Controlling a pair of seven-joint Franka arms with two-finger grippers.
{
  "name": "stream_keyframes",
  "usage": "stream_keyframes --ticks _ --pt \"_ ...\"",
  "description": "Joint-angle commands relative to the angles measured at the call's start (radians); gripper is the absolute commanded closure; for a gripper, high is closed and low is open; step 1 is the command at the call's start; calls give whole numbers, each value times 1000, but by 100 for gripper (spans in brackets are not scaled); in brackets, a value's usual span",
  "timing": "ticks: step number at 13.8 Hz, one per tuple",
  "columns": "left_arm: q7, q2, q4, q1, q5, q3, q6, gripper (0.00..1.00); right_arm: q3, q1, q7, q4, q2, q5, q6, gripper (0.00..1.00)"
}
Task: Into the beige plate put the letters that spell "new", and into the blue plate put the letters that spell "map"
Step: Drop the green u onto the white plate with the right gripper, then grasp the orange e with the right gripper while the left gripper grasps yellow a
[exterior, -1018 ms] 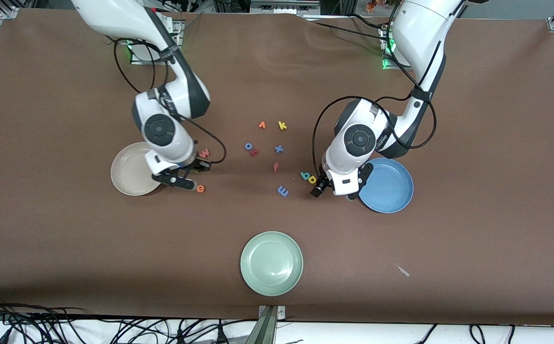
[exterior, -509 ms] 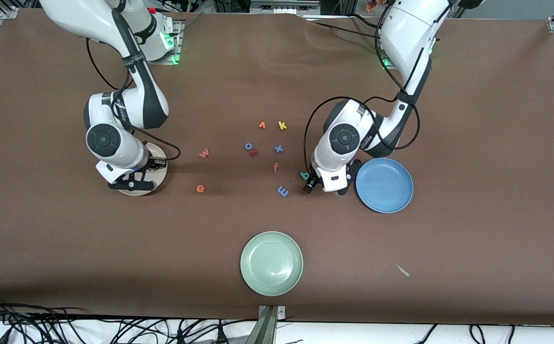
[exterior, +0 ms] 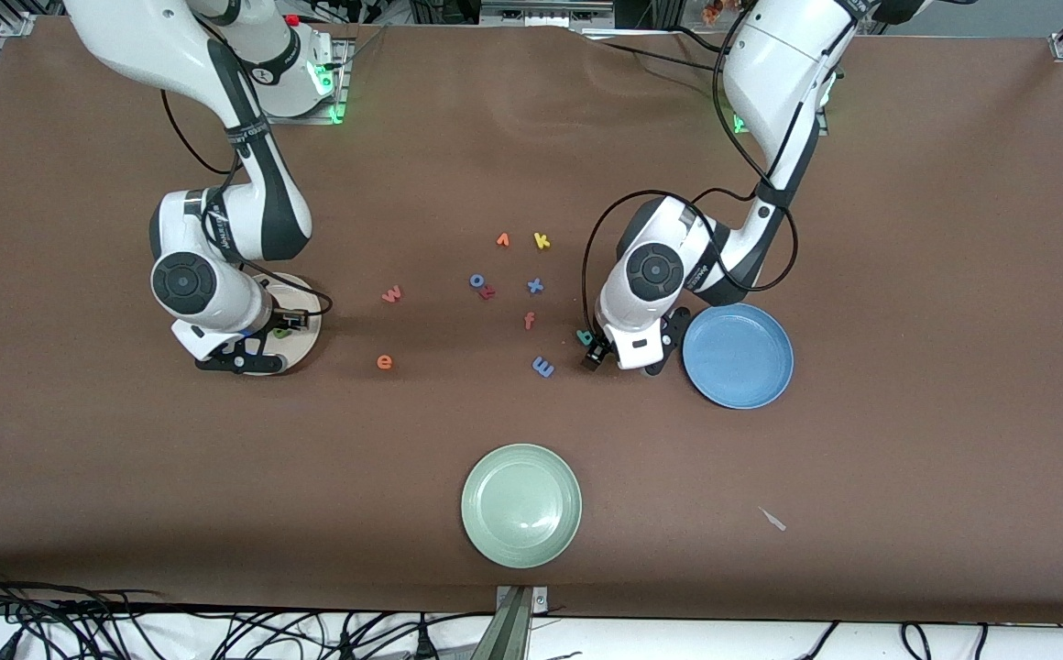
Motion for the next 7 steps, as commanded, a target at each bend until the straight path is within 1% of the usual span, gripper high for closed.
stream_keyframes --ticks 1,2,3,5,7 --pt "-12 10 17 -6 21 7 3 13 44 2 64 74 26 91 -9 0" --pt "-12 12 12 -9 23 7 3 13 69 6 104 113 56 140 1 0" --pt "-12 13 9 -11 23 7 3 13 80 11 141 147 81 173 4 0" --pt "-12 15 9 -11 21 7 3 15 87 22 150 172 106 185 27 0" --pt "-12 16 9 -11 23 7 3 19 90 37 153 172 138 191 103 0"
